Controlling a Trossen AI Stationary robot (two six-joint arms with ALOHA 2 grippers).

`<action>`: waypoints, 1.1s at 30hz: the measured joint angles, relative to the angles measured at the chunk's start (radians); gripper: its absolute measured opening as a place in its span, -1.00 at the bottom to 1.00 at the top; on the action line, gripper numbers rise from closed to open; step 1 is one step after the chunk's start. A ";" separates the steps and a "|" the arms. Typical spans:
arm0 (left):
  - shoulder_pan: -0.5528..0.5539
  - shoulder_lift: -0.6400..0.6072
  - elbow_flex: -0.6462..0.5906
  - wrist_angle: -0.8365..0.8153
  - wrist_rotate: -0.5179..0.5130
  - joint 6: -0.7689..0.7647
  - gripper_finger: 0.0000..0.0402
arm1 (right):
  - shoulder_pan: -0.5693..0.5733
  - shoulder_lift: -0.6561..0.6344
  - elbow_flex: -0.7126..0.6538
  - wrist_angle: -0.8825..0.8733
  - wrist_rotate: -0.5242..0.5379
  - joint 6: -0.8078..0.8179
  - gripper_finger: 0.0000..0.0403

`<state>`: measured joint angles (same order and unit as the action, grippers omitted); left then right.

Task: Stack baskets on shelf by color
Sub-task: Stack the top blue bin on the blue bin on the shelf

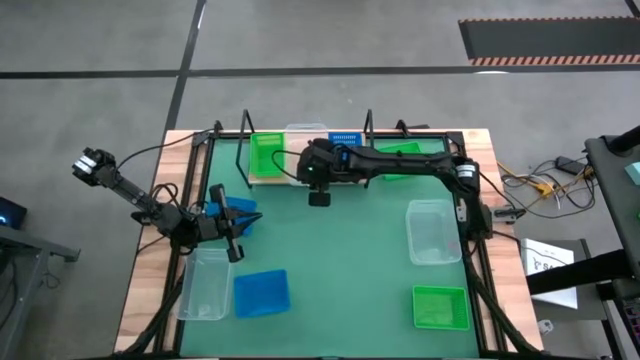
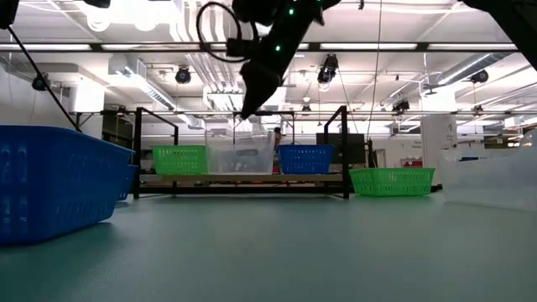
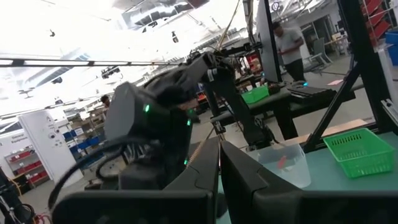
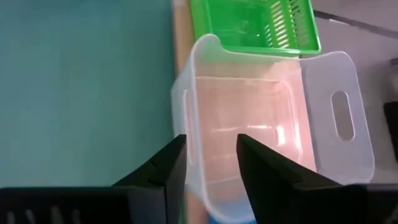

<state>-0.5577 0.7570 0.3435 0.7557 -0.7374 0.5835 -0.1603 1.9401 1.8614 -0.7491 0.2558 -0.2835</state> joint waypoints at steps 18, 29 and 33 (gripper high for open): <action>0.000 0.041 0.019 -0.001 0.000 -0.108 -1.00 | 0.407 -0.360 -0.336 0.065 -0.072 0.257 -0.56; 0.000 0.088 0.026 0.076 -0.043 -0.239 -1.00 | 0.468 -0.388 -0.480 0.171 -0.072 0.374 -0.41; -0.010 0.114 0.090 -0.118 -0.575 -0.441 -1.00 | 0.471 -0.388 -0.488 0.045 -0.072 0.391 -0.32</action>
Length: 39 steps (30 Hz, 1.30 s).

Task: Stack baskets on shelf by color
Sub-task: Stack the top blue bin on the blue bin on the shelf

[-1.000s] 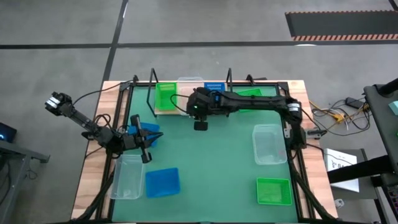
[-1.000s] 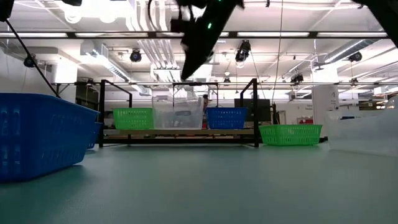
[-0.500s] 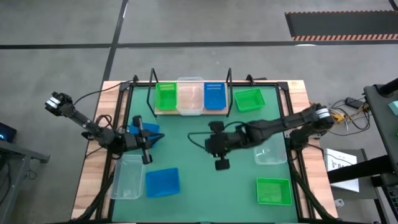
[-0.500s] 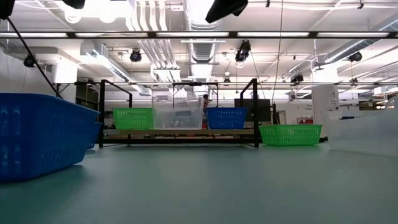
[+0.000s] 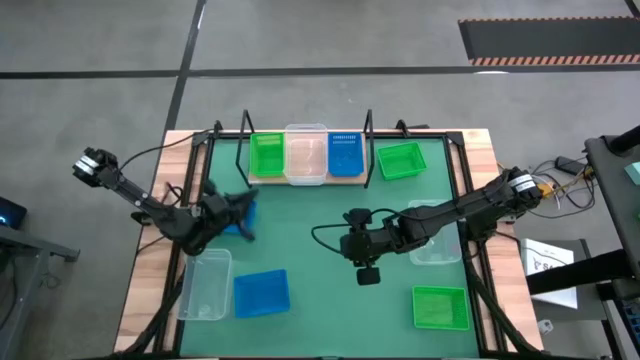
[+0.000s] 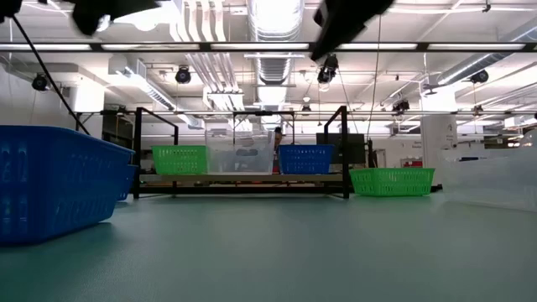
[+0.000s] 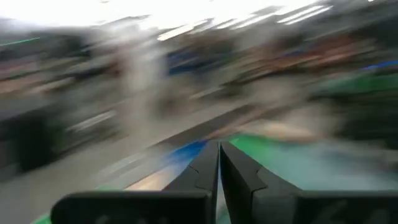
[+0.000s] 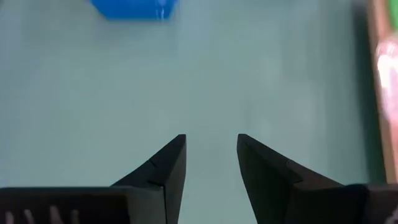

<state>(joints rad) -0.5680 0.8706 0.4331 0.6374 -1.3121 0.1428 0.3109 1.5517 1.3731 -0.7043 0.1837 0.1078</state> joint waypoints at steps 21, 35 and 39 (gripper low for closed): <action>0.053 0.336 0.247 -0.851 0.670 -1.101 -1.00 | 0.031 -0.340 -0.450 0.384 0.003 -0.072 -0.35; 0.256 0.470 0.490 -1.871 0.938 -1.523 -1.00 | 0.031 -0.457 -0.593 0.562 0.002 -0.091 -0.33; 0.261 0.463 0.490 -1.834 0.926 -1.498 -1.00 | 0.031 -0.455 -0.593 0.561 0.002 -0.102 -0.33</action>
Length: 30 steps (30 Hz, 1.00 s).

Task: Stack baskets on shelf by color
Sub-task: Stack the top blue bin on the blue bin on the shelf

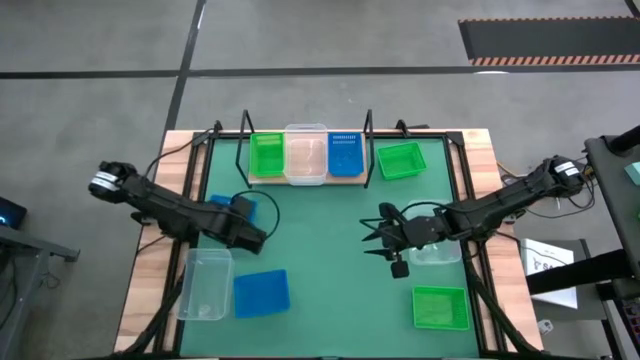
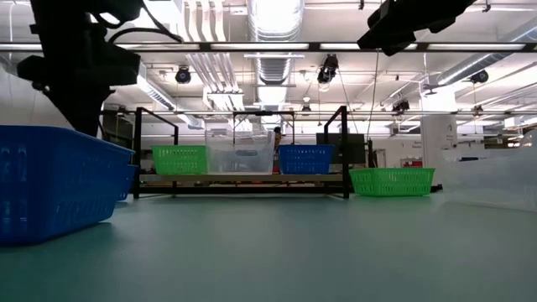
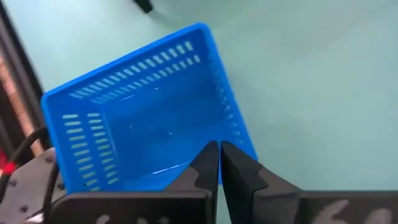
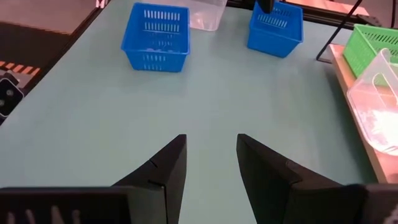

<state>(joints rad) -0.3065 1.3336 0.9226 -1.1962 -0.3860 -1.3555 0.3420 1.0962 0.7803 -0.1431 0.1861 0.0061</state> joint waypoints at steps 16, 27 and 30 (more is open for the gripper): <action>0.024 0.018 -0.096 0.185 0.056 0.056 -0.31 | 0.000 0.000 0.000 0.003 0.027 0.006 -0.33; 0.039 0.093 -0.133 0.409 0.034 0.169 -0.51 | 0.000 0.001 0.001 0.003 0.049 0.035 -0.33; 0.039 0.119 -0.124 0.534 0.039 0.251 -0.70 | 0.000 0.001 0.001 0.003 0.051 0.039 -0.33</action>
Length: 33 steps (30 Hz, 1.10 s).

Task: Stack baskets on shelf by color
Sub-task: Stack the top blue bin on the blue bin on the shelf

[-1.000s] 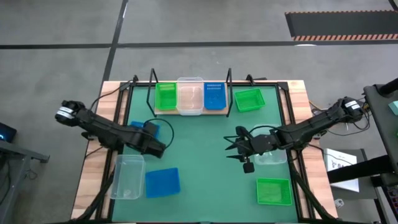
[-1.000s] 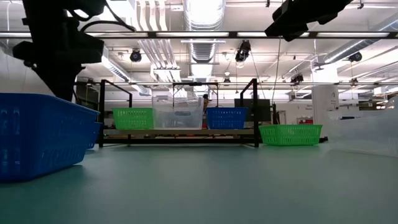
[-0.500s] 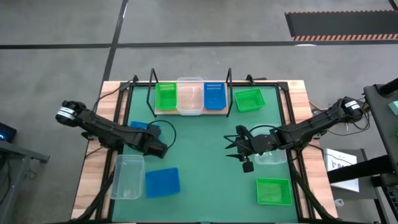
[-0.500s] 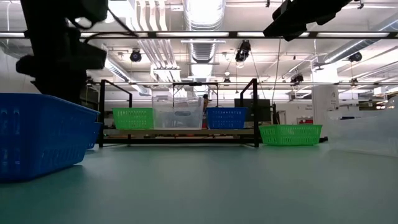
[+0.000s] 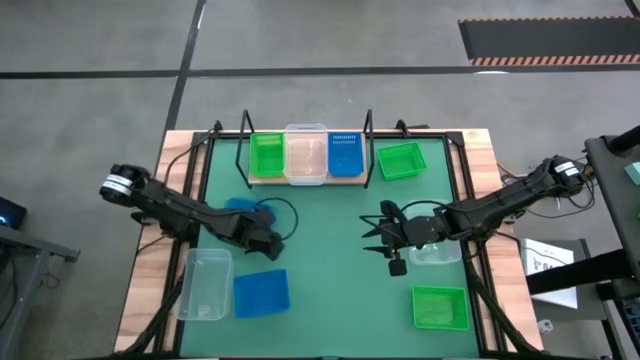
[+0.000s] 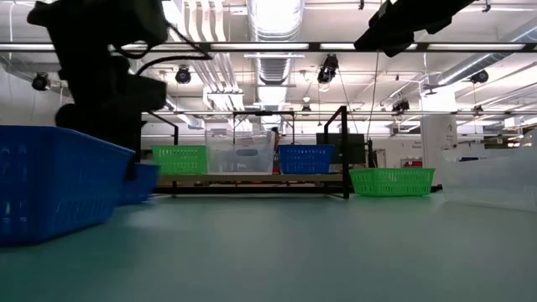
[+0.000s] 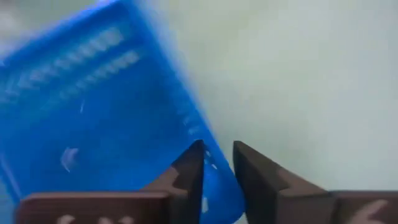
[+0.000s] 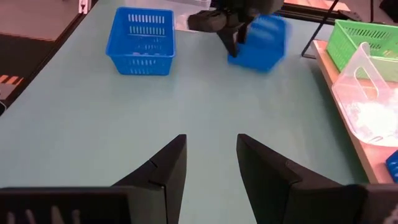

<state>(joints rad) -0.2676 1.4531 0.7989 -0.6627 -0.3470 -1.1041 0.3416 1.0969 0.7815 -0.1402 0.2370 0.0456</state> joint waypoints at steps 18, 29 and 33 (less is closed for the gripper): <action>-0.022 0.147 0.156 0.497 0.108 0.666 -0.92 | 0.001 0.021 0.001 0.004 0.000 0.087 -0.33; -0.021 0.189 0.144 0.494 0.133 0.686 -0.69 | 0.000 0.154 0.001 0.136 -0.008 0.086 -0.33; -0.021 0.163 0.144 0.491 0.134 0.773 -0.48 | 0.000 0.218 0.035 0.146 -0.008 0.086 -0.33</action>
<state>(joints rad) -0.2882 1.6159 0.9424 -0.1715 -0.2127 -0.3313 0.3420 1.3150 0.8163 0.0060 0.2287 0.1313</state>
